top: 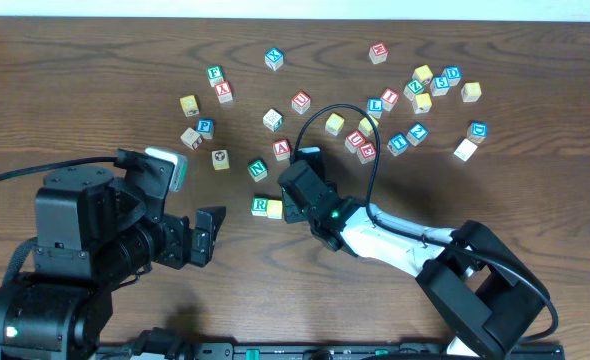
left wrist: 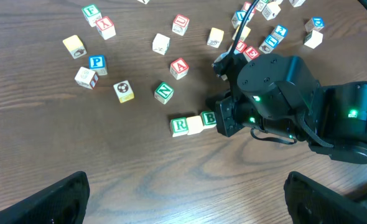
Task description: Spell out ROBOT
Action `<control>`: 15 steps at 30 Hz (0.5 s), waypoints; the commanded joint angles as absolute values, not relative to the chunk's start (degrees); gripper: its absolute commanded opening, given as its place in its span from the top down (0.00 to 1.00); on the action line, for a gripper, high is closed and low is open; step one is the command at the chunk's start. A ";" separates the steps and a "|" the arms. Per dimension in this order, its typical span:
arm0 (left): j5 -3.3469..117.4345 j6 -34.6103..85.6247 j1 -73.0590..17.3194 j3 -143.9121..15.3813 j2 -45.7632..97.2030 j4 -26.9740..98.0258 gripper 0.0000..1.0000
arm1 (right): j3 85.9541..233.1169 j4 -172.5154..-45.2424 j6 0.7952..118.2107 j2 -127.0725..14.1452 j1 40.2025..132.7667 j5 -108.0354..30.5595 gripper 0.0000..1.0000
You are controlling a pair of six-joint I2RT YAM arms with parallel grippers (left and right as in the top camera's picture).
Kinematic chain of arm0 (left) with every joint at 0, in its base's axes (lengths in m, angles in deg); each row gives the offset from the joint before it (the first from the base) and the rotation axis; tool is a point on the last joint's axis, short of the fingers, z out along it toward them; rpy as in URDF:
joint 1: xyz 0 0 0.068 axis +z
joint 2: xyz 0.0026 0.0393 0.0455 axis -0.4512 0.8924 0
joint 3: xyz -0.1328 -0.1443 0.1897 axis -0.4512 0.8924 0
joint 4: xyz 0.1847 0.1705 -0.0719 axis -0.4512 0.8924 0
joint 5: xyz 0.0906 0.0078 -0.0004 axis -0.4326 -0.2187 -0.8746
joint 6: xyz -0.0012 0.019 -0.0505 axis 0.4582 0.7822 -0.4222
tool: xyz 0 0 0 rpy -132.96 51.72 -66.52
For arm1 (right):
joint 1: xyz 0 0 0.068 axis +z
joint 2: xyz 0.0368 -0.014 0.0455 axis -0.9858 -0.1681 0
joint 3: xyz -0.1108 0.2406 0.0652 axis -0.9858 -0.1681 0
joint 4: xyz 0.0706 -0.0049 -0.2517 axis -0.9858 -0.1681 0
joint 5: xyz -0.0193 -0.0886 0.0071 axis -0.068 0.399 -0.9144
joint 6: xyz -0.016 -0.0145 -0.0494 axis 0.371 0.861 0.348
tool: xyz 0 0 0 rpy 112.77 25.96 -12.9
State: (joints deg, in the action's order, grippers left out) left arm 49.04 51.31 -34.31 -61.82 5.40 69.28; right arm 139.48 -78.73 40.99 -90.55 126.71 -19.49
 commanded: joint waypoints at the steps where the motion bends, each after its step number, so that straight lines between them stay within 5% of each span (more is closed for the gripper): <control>1: 49.74 51.66 -33.96 -61.97 5.29 69.44 0.02 | 139.26 -79.06 40.88 -90.94 126.17 -20.65 0.99; 15: 49.77 51.66 -33.96 -61.97 5.29 69.44 0.02 | 139.26 -78.88 40.90 -90.94 126.17 -21.26 0.99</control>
